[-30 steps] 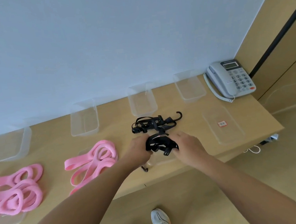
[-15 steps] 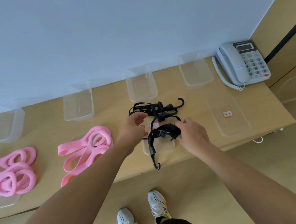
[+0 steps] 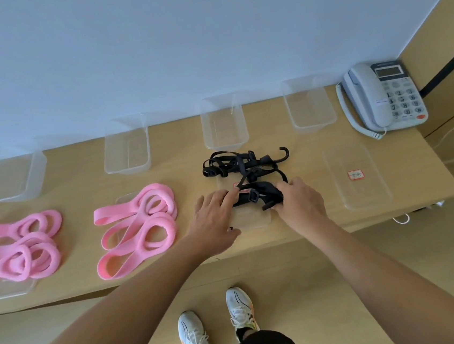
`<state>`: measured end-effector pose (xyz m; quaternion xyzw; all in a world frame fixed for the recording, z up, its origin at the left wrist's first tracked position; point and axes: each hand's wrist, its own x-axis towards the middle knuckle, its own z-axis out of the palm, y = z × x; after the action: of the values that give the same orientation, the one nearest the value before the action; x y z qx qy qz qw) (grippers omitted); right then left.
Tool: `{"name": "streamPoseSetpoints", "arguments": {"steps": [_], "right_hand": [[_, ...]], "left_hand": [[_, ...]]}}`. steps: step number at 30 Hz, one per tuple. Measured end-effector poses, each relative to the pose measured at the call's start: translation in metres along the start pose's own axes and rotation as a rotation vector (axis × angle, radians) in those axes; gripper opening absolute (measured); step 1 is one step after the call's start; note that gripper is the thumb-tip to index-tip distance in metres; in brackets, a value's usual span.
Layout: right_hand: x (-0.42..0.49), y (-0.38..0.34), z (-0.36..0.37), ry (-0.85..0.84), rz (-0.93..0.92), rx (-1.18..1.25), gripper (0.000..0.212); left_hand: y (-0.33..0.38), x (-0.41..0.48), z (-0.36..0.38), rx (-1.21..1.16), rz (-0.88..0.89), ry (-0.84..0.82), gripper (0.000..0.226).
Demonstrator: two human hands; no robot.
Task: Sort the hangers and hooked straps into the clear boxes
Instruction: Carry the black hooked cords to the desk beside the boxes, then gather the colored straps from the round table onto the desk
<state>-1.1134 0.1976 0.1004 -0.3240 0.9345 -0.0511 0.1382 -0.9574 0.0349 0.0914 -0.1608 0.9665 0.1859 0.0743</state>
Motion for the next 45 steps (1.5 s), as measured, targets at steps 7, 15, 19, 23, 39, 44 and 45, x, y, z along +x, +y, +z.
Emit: {"name": "streamPoseSetpoints", "arguments": {"steps": [7,15,19,23,39,44,45], "right_hand": [[-0.006,-0.004,-0.01,-0.123,-0.008,-0.063,0.089],[-0.036,-0.084,-0.023,0.037,-0.246,-0.068,0.094],[-0.057,-0.173,-0.016,0.053,-0.474,-0.088,0.084],[-0.087,-0.265,-0.001,0.029,-0.678,-0.073,0.074],[-0.276,-0.569,0.142,-0.197,-1.339,-0.303,0.074],[-0.31,-0.635,0.183,-0.327,-1.489,-0.402,0.074],[-0.312,-0.64,0.187,-0.339,-1.495,-0.413,0.074]], "left_hand": [[-0.029,-0.014,-0.014,-0.033,0.033,0.055,0.091],[-0.055,-0.087,-0.054,-0.078,-0.037,0.165,0.068],[-0.101,-0.17,-0.072,-0.119,-0.161,0.299,0.062],[-0.153,-0.264,-0.075,-0.164,-0.376,0.368,0.067],[-0.243,-0.677,0.004,-0.446,-1.31,0.506,0.068],[-0.236,-0.751,0.044,-0.552,-1.554,0.531,0.068],[-0.234,-0.757,0.049,-0.557,-1.577,0.54,0.068]]}}
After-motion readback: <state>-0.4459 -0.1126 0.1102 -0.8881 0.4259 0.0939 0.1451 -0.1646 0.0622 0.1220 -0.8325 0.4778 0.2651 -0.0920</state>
